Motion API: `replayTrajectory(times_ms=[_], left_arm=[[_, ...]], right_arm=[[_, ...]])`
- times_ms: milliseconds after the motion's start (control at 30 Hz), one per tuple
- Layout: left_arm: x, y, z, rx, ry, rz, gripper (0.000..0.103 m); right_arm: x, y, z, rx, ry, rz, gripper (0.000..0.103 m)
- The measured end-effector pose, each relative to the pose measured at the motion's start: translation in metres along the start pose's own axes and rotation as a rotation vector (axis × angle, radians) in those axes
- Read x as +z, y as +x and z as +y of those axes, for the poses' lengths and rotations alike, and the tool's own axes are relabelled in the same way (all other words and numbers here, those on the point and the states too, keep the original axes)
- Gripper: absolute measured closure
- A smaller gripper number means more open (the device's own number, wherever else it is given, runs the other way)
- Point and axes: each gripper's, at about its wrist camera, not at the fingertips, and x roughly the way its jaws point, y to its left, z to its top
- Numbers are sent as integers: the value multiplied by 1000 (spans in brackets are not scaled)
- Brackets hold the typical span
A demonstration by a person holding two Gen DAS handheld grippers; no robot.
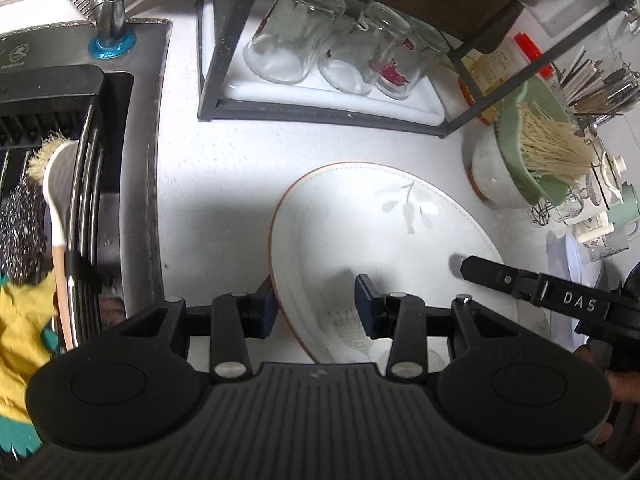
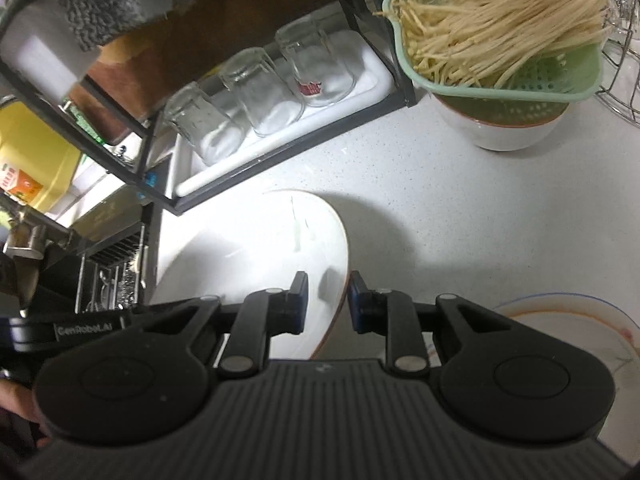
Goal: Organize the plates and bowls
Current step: 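Grasp the second leaf-pattern plate rim and lift it toward the stack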
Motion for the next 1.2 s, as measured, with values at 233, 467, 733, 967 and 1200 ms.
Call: replayTrajectory(times_ms=[233,467,733,967,1200], left_arm=[[-17,-15,-17,-21,1,-19,58],[-16,-41,-41,-68,39,-93,58],[-26,-49,-72,-70,69,-99,58],[-47,-36,-107,-65,121,-45,58],[-67,-24,-152,-25,171,7,58]], right_arm=[[-6,-22,-8,13,-7,-22,79],[-9,-57,-14,31,-3,-50,79],[-25,-87,-30,55,36,-70,79],[-40,-110,-57,28,47,-37,79],[-57,-121,-95,1,61,4,79]])
